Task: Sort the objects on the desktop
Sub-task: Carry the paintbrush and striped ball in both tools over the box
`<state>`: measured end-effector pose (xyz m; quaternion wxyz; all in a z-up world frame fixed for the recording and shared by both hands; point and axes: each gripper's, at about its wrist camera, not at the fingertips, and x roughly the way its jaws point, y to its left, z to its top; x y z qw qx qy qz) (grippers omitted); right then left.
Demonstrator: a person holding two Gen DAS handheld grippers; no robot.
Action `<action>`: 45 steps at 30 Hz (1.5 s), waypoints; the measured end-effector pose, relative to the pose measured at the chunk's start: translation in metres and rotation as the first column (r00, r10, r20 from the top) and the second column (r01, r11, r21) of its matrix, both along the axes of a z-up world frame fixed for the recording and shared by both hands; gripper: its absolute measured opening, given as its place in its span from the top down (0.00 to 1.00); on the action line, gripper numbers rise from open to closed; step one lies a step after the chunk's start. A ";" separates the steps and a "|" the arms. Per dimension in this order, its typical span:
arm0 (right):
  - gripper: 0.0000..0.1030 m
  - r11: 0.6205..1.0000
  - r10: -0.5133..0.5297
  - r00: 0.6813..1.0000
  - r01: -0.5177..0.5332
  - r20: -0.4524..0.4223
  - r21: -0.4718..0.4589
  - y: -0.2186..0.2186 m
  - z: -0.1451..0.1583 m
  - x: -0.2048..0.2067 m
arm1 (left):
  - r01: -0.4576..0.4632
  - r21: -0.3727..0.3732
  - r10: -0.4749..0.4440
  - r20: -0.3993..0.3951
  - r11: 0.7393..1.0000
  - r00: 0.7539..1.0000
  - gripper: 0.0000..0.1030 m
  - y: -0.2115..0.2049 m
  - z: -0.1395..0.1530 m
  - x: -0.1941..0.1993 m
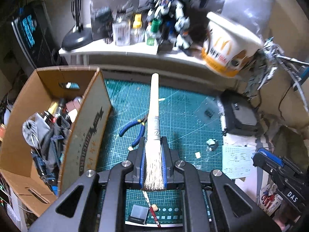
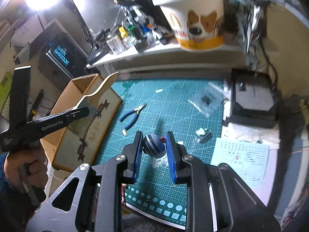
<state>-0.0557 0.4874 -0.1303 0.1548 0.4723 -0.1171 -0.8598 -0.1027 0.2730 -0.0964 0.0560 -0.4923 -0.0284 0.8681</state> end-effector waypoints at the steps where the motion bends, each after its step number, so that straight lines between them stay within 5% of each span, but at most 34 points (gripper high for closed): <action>1: 0.78 1.000 -0.011 1.000 0.011 -0.010 0.012 -0.002 0.010 0.002 | 0.007 0.004 -0.007 -0.019 1.000 1.000 0.88 -0.001 0.008 0.002; 9: 0.78 0.994 -0.082 0.993 0.088 -0.090 0.060 -0.008 0.071 0.013 | 0.068 0.043 -0.061 -0.150 0.997 0.987 0.88 -0.011 0.075 0.024; 17: 0.78 0.993 -0.078 0.984 0.091 -0.162 0.069 -0.017 0.115 0.025 | 0.045 0.048 -0.035 -0.184 0.998 0.982 0.87 -0.026 0.096 0.041; 33: 0.78 0.998 -0.019 0.989 0.027 -0.150 0.053 -0.069 0.108 0.014 | 0.004 0.052 0.004 -0.161 0.999 0.987 0.87 -0.097 0.096 0.049; 45: 0.78 0.987 -0.093 0.990 0.105 -0.101 0.118 -0.180 0.093 -0.023 | 0.057 0.089 -0.049 -0.092 0.994 0.995 0.87 -0.239 0.065 -0.001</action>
